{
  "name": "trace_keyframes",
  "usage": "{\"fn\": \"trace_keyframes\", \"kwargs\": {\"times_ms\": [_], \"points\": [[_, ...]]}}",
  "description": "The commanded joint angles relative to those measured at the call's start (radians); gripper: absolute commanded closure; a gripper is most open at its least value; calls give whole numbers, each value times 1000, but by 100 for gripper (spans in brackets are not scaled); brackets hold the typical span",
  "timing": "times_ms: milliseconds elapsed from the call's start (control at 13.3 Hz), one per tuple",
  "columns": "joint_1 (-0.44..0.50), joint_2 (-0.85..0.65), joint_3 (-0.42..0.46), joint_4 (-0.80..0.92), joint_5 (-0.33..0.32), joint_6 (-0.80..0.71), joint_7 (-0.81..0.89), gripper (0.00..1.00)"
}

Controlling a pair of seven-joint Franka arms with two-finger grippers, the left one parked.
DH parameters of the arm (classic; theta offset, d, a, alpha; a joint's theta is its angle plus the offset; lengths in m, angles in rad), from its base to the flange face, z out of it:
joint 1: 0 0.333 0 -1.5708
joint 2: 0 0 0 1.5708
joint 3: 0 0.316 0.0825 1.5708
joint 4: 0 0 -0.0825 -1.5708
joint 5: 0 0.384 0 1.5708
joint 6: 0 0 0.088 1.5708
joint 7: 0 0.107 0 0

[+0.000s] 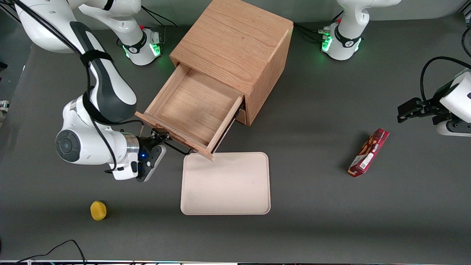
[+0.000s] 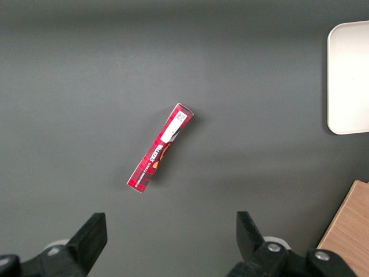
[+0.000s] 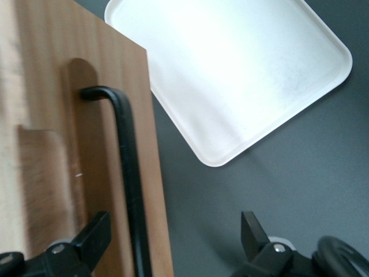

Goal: Open upper drawer

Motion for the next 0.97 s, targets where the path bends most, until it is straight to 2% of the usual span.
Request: {"fn": "trace_keyframes", "kwargs": {"times_ms": [0,225,450,600,675,825,900], "points": [[13,23,-7,132,-11,-121,5,0],[13,-18,-5,250,-11,-246,91,0],[13,-200,-5,246,-20,-270,440,0],[3,-276,-11,237,-28,-339,627,0],[-4,-302,-42,224,-40,-395,672,0],[-3,-354,-138,160,-89,-406,750,0],[-6,-379,-174,113,-89,-406,772,0]]}}
